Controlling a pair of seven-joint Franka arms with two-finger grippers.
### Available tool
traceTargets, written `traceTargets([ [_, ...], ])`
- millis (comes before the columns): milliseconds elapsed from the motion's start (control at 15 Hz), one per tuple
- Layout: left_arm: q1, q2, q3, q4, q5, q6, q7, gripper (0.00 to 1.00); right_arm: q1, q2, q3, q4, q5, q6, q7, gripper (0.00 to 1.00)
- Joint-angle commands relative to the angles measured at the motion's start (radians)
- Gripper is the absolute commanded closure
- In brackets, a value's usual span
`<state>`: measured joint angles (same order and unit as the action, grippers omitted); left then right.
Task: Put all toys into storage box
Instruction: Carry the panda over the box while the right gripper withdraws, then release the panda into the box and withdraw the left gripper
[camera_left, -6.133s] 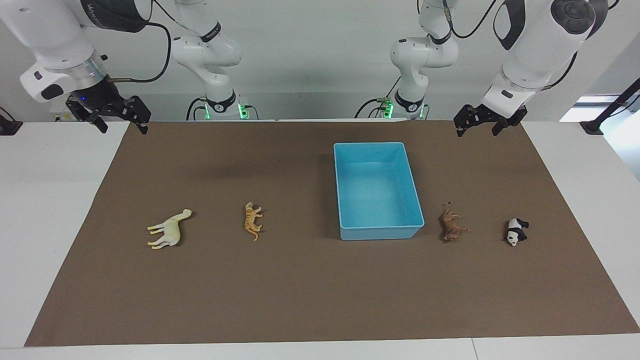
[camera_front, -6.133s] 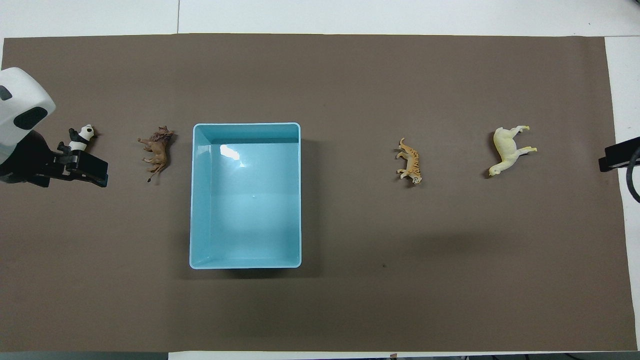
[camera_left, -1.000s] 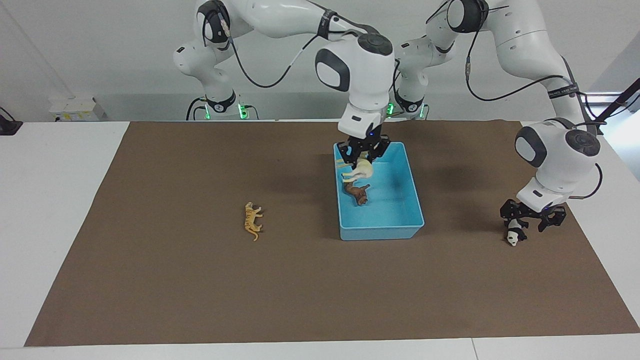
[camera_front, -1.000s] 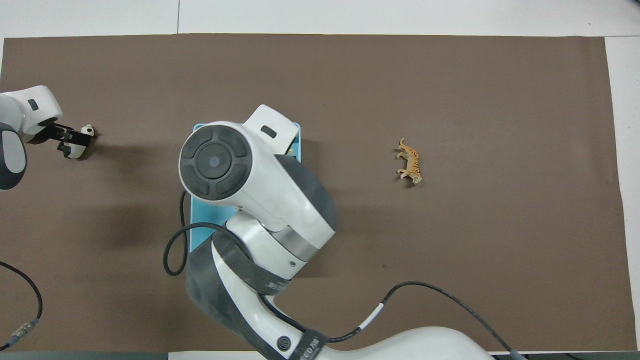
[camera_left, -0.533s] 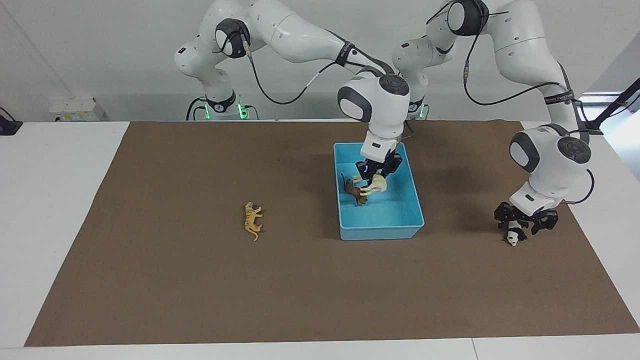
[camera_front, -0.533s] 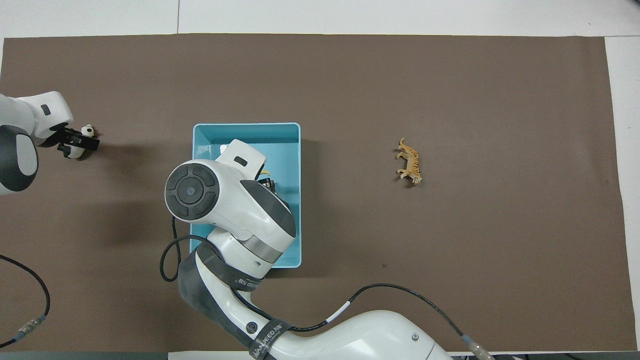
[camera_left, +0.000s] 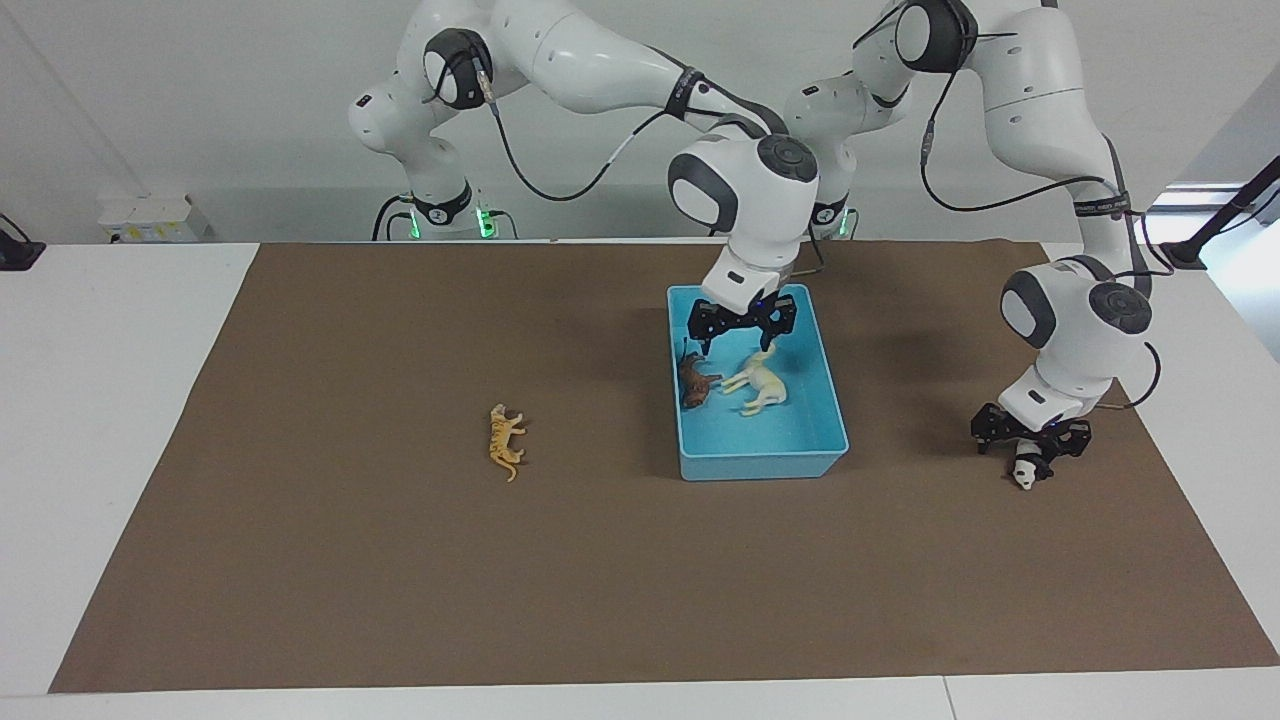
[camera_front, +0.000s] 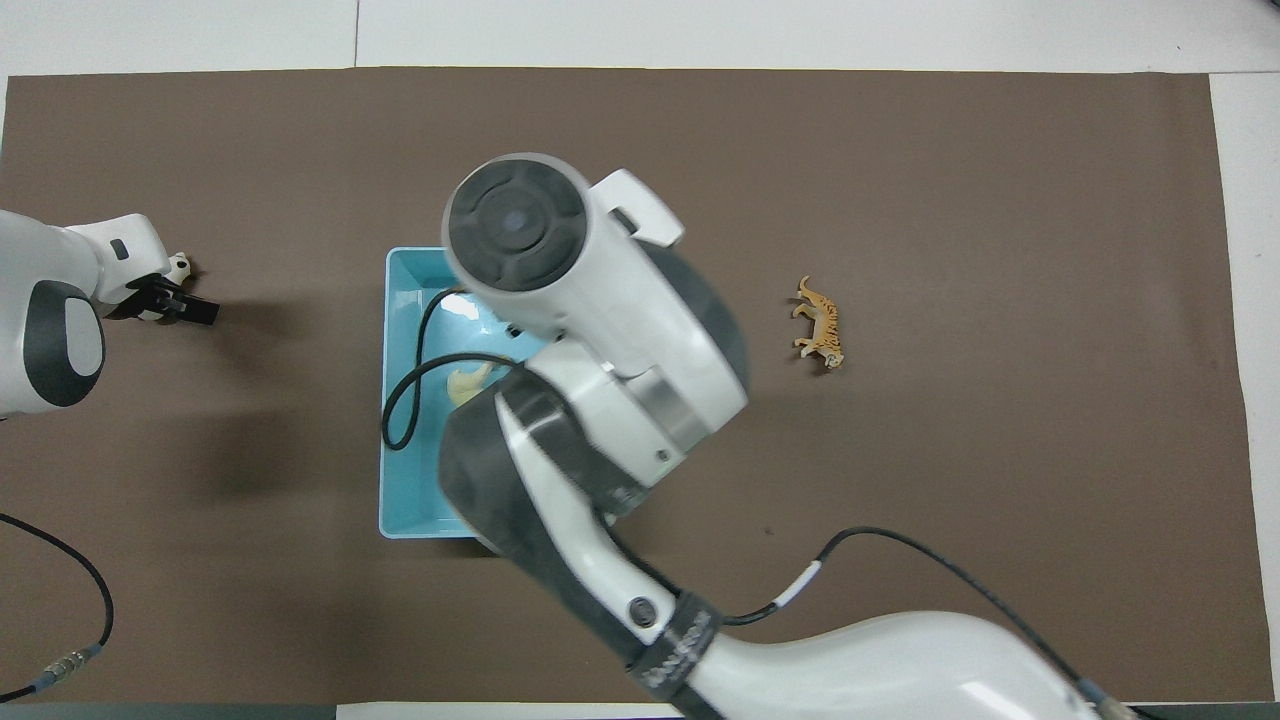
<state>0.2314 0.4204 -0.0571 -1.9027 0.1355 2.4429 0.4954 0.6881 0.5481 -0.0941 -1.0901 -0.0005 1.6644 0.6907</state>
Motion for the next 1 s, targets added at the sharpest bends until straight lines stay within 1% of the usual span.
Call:
traceTargets([
  [0, 0.003, -0.018, 0.009, -0.036, 0.016, 0.021, -0.008, 0.97, -0.120, -0.046, 0.016, -0.066, 0.016, -0.038, -0.161, 0.00],
  [67, -0.004, -0.018, 0.025, -0.029, 0.015, 0.015, -0.009, 1.00, -0.163, -0.074, 0.016, -0.130, 0.016, -0.022, -0.201, 0.00],
  [133, -0.009, -0.015, 0.025, -0.001, 0.013, -0.019, -0.026, 1.00, -0.203, -0.104, 0.016, -0.207, 0.014, 0.023, -0.236, 0.00],
  [200, -0.023, -0.008, 0.023, 0.054, 0.013, -0.083, -0.069, 1.00, -0.226, -0.132, 0.016, -0.288, 0.016, 0.081, -0.279, 0.00],
  [333, -0.098, 0.006, 0.022, 0.202, 0.006, -0.278, -0.199, 1.00, -0.280, -0.195, 0.016, -0.472, 0.017, 0.239, -0.336, 0.00],
  [467, -0.176, -0.012, 0.017, 0.293, -0.031, -0.451, -0.385, 1.00, -0.309, -0.243, 0.016, -0.630, 0.017, 0.380, -0.405, 0.00],
  [533, -0.214, -0.058, 0.013, 0.300, -0.069, -0.526, -0.479, 1.00, -0.315, -0.250, 0.016, -0.693, 0.017, 0.446, -0.421, 0.00],
  [600, -0.263, -0.111, 0.013, 0.291, -0.117, -0.586, -0.582, 1.00, -0.317, -0.247, 0.016, -0.735, 0.017, 0.496, -0.425, 0.00],
  [667, -0.333, -0.150, 0.013, 0.274, -0.138, -0.641, -0.700, 1.00, -0.317, -0.238, 0.016, -0.770, 0.017, 0.543, -0.436, 0.00],
  [800, -0.494, -0.170, 0.011, 0.260, -0.143, -0.670, -0.973, 1.00, -0.326, -0.226, 0.016, -0.839, 0.017, 0.647, -0.483, 0.00],
  [933, -0.611, -0.210, 0.013, 0.170, -0.145, -0.632, -1.127, 1.00, -0.334, -0.218, 0.016, -0.884, 0.017, 0.705, -0.508, 0.00],
])
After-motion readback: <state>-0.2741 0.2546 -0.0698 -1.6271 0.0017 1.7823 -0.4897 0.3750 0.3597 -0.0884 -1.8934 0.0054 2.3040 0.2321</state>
